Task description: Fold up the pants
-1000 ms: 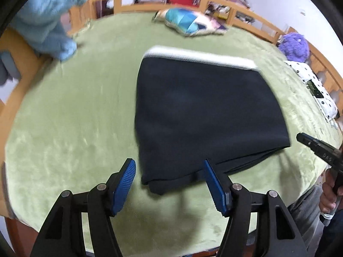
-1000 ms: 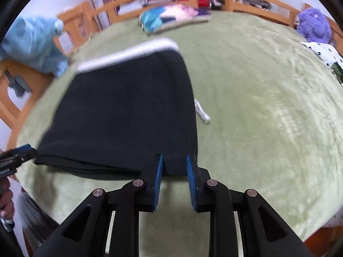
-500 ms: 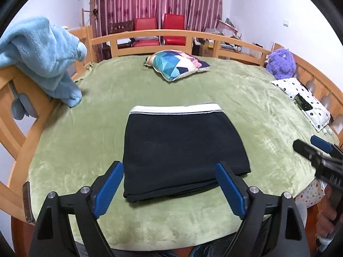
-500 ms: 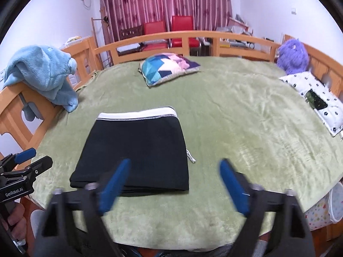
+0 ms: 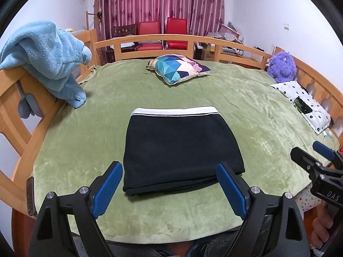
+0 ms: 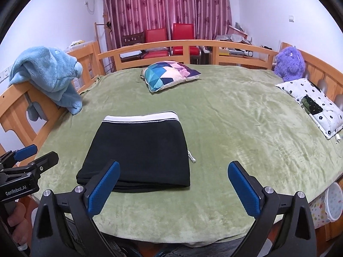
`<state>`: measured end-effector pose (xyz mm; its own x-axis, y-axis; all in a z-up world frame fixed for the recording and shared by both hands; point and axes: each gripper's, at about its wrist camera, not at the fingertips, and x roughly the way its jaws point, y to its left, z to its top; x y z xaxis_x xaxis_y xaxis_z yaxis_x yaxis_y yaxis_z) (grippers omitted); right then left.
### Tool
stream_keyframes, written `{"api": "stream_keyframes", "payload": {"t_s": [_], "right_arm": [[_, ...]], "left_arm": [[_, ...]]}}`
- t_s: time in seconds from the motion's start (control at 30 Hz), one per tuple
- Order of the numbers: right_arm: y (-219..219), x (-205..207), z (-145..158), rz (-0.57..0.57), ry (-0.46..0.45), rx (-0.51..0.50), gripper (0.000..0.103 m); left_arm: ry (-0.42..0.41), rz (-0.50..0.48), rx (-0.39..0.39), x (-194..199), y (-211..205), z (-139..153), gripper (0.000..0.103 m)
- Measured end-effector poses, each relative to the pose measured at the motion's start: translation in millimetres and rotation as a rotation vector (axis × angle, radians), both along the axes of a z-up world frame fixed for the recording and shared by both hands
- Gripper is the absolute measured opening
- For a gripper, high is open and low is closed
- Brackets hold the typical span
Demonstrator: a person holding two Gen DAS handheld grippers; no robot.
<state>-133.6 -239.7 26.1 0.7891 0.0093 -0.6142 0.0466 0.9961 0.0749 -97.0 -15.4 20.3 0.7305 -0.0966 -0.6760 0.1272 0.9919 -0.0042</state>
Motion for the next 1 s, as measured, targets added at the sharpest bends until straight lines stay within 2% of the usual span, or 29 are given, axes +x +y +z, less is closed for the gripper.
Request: {"api": "stream_keyframes", "payload": {"t_s": [0.07,1.0], "right_arm": [[0.7,-1.0,-0.9,-0.001,0.003,0.002,0.099],[-0.6,-7.1,-3.3,-0.011,0.008,0.009,0.099]], "left_arm": [[-0.012,0.005,0.019,-2.7,-1.1,-0.6,0.089],[0.018,0.017,-0.015,-6.4,4.9,-2.6,0.089]]}}
